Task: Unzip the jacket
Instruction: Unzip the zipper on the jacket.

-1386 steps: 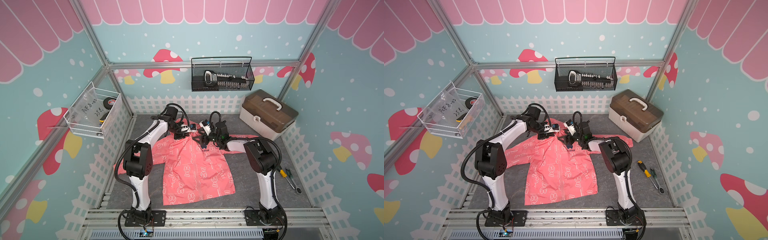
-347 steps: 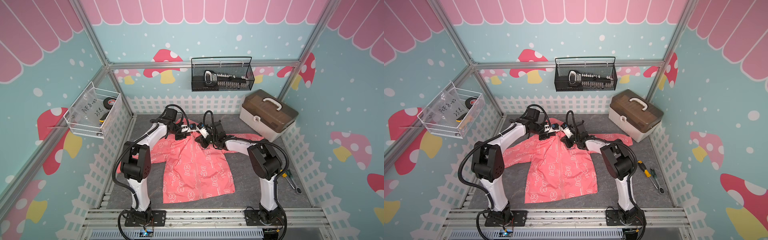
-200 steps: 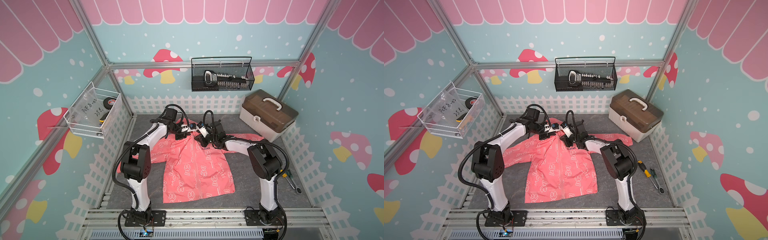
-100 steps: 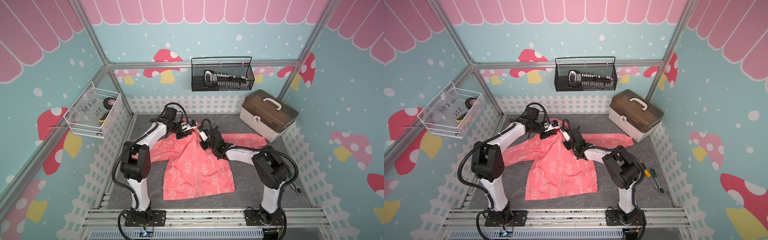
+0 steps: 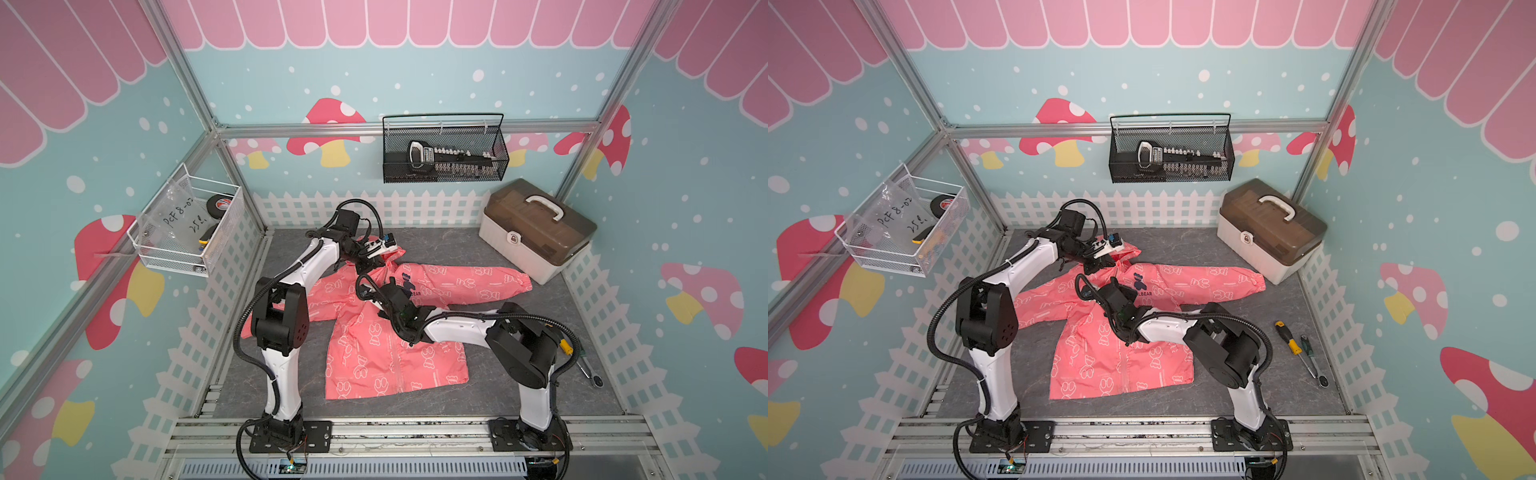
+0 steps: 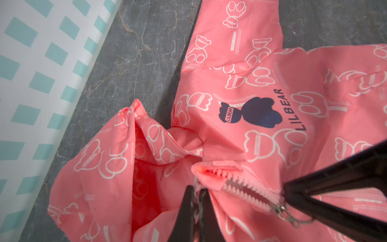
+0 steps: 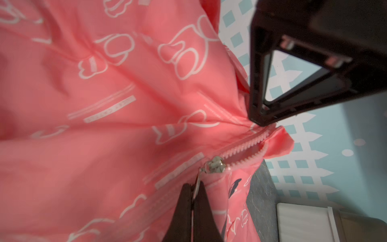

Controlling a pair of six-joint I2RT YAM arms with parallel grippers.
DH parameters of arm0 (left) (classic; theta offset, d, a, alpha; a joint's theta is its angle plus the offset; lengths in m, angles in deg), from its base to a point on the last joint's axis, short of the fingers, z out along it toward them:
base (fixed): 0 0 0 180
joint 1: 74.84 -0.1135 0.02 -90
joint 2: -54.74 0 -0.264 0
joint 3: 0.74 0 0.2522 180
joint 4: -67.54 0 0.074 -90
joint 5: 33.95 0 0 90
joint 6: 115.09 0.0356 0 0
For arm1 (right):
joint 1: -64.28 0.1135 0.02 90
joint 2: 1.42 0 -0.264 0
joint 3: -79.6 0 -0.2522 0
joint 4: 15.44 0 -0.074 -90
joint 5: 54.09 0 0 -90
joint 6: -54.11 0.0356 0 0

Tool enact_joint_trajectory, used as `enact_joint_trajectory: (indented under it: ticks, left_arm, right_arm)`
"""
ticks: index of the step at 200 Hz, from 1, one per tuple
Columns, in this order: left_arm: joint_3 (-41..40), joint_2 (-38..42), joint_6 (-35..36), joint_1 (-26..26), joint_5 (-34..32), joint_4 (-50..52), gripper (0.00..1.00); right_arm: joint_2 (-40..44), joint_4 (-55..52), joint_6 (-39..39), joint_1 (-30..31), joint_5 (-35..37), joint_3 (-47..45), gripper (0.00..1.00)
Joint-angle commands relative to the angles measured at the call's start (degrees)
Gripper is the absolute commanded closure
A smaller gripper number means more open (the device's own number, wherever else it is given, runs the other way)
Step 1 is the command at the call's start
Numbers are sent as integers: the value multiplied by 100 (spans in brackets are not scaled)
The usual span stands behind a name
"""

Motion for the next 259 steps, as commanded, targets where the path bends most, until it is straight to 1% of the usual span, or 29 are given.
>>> enact_joint_trajectory:
  ticks: [1,17,30,53,66,101,143,179,215,220,259]
  left_arm:
    - [408,-146,-172,-22,-118,-184,100]
    - [560,-251,-189,-4,-266,-96,100]
    - [767,-384,-172,22,-439,96,100]
    - [1028,-580,-219,64,-636,271,100]
    - [1089,-634,-207,100,-696,284,100]
    - [1252,-839,-292,171,-899,344,100]
    - [1437,-1028,-397,178,-1142,323,100]
    - [1558,-1125,-496,198,-1274,288,100]
    - [1442,-1158,-489,240,-1373,170,100]
    - [1407,-1158,-472,248,-1398,144,100]
    - [1234,-1163,-427,259,-1479,-2,100]
  right_arm:
    - [-115,-1103,-237,457,-222,-107,100]
    - [-118,-1752,-106,654,-453,-77,100]
    - [-110,-2233,8,819,-790,-63,100]
    - [-107,-3063,282,1238,-840,-37,100]
    - [-44,-3429,593,1460,-854,-78,100]
    - [182,-4071,1394,2019,-1008,-171,100]
    - [232,-4544,2216,2692,-1241,-40,100]
    - [230,-4658,2816,3124,-1430,33,100]
    - [234,-4725,3229,3335,-1612,16,100]
    - [413,-4729,3256,3346,-1661,0,100]
    - [643,-4652,3425,3391,-2019,-157,100]
